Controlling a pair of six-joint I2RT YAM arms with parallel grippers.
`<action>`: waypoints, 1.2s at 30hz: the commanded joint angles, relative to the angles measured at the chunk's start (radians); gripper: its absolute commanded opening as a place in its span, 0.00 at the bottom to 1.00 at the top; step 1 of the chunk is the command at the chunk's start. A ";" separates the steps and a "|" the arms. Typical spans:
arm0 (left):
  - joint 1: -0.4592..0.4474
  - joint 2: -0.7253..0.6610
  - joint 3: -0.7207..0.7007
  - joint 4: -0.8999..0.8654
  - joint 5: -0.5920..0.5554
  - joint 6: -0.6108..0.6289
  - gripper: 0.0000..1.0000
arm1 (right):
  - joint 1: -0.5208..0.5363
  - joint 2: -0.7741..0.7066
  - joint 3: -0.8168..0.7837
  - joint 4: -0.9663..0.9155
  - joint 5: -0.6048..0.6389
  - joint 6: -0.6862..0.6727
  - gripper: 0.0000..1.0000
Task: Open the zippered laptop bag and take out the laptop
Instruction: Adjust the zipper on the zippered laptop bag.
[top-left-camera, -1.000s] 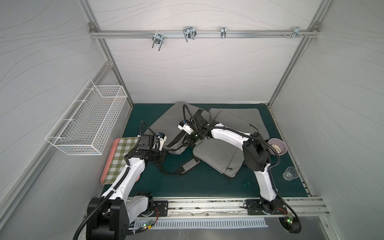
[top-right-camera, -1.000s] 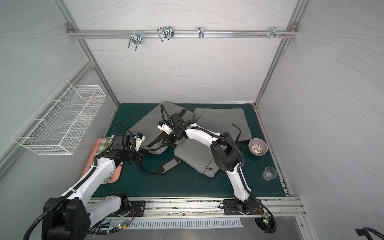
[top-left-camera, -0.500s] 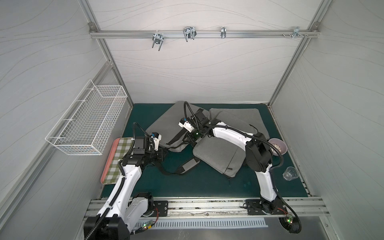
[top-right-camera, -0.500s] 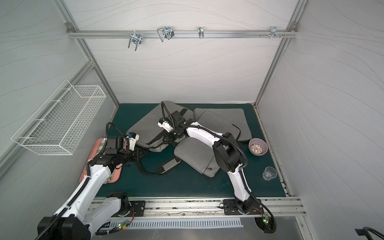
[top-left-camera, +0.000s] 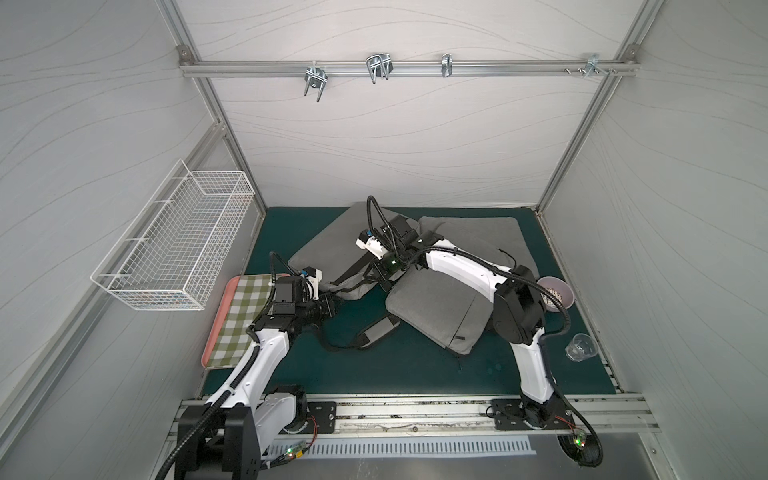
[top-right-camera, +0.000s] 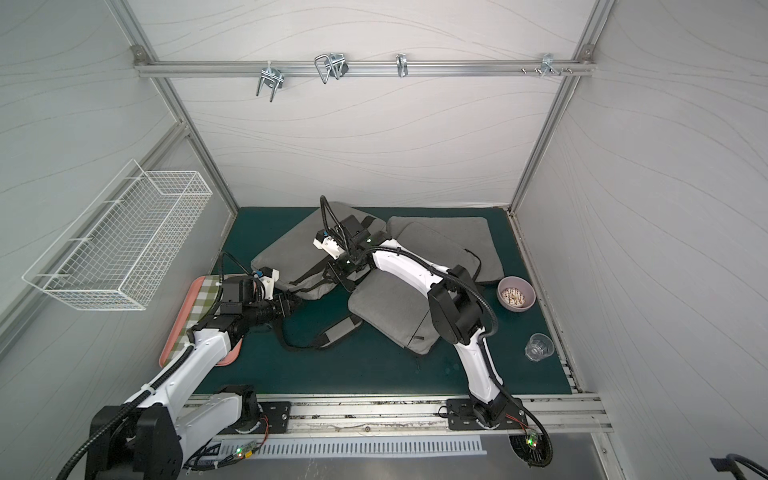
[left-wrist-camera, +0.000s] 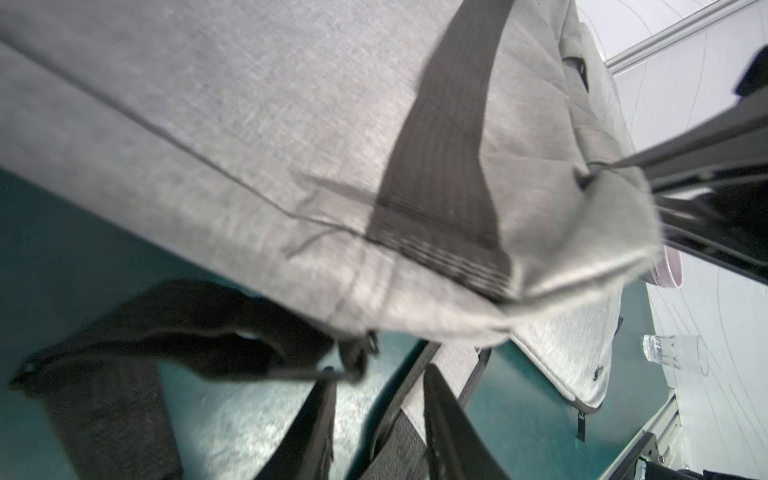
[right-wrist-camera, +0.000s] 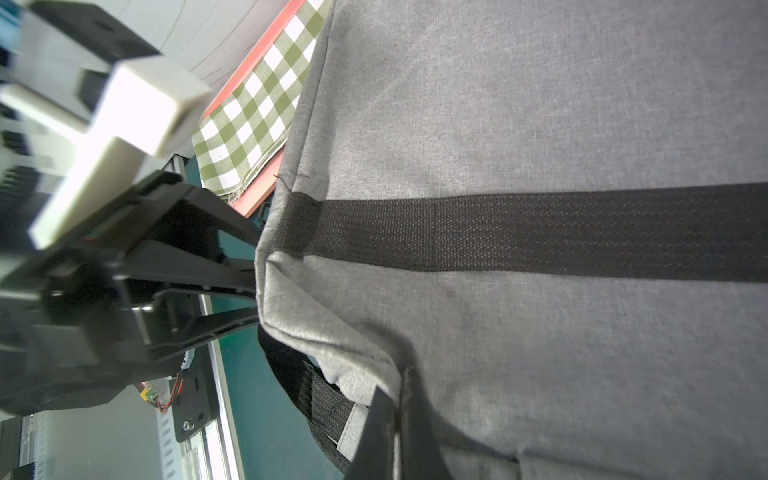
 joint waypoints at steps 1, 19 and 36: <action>-0.001 0.018 0.008 0.122 -0.029 0.013 0.39 | -0.013 -0.074 0.055 0.003 -0.003 0.001 0.00; 0.111 0.109 0.202 -0.228 -0.100 0.254 0.37 | -0.030 -0.081 0.026 0.007 0.022 -0.004 0.00; 0.159 0.155 0.296 -0.298 -0.115 0.265 0.39 | -0.020 -0.070 0.033 0.010 0.030 0.012 0.00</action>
